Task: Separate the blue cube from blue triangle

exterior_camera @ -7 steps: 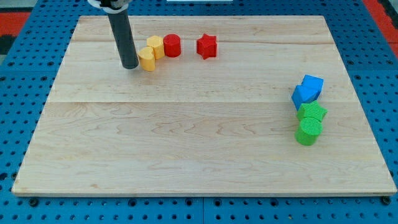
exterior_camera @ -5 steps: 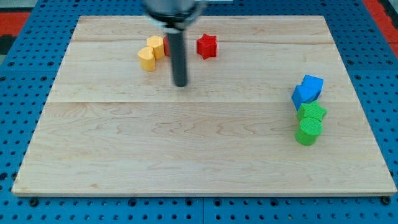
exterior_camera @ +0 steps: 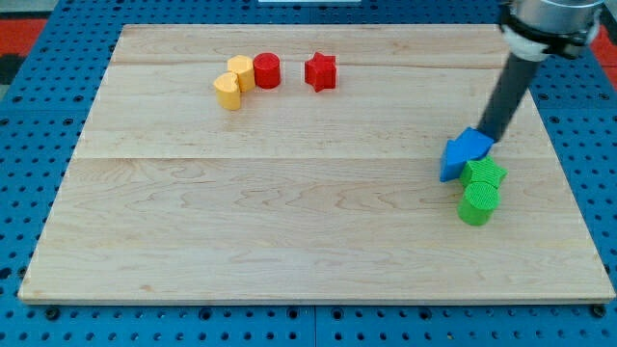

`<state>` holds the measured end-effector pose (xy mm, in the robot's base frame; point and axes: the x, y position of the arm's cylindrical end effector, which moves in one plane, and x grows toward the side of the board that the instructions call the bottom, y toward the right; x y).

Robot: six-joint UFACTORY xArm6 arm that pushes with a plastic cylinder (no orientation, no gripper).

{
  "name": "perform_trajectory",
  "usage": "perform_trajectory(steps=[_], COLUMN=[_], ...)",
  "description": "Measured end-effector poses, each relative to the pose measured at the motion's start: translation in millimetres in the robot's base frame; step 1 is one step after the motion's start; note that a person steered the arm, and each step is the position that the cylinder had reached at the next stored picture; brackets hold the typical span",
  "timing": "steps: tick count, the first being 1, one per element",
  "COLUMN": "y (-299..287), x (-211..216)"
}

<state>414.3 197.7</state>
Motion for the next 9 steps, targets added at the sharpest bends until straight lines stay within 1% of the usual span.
perform_trajectory(steps=[1, 2, 3, 4, 5, 6, 7, 8, 9], y=[-14, 35, 16, -26, -63, -111, -112, -88, -145], x=[11, 16, 31, 37, 38, 25, 10, -6, -3])
